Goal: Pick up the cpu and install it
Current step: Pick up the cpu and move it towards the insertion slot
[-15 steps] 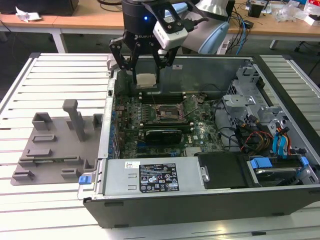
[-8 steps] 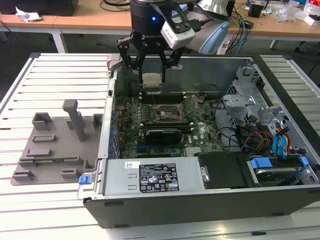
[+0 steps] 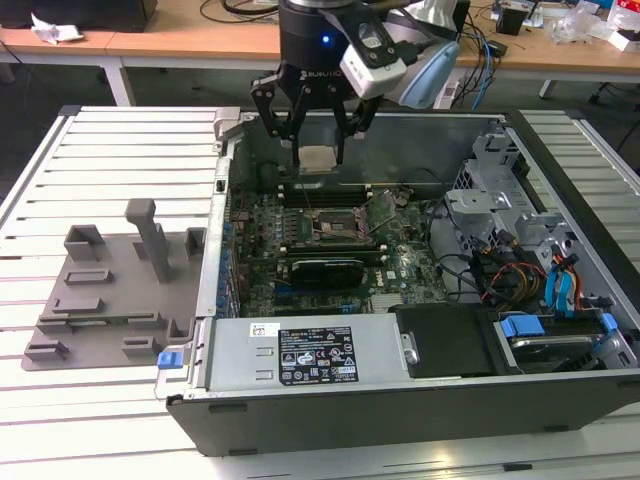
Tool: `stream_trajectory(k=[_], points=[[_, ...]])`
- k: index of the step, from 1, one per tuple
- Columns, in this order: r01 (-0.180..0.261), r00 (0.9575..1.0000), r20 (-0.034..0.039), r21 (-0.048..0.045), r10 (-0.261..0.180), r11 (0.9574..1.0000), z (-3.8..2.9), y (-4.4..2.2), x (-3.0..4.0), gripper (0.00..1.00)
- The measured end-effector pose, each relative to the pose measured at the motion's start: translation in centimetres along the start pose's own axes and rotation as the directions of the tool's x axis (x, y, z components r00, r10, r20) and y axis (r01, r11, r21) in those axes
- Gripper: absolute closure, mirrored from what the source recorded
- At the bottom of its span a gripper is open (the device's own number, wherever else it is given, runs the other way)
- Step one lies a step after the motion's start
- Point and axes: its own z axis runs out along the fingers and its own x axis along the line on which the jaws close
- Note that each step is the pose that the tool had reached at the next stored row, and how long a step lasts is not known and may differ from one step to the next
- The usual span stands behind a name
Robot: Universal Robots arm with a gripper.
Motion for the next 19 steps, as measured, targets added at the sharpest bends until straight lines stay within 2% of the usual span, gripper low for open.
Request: stream_trajectory(k=[4,8,13,14,15,19], points=[[0.000,1.0000,-0.0001,0.0008,0.000,1.0000,0.32,0.32,-1.10,0.45],[0.000,1.0000,-0.0002,0.0013,0.000,1.0000,0.48,0.48,-1.65,0.45],[0.000,1.0000,-0.0003,0.0027,0.000,1.0000,0.89,0.93,-3.01,0.45],[0.000,1.0000,-0.0004,0.0034,0.000,1.0000,1.04,1.07,-3.39,0.45],[0.000,1.0000,-0.0004,0.0057,0.000,1.0000,1.63,1.42,-4.20,0.45],[0.000,1.0000,-0.0007,0.0096,0.000,1.0000,2.46,1.91,-4.48,0.45]])
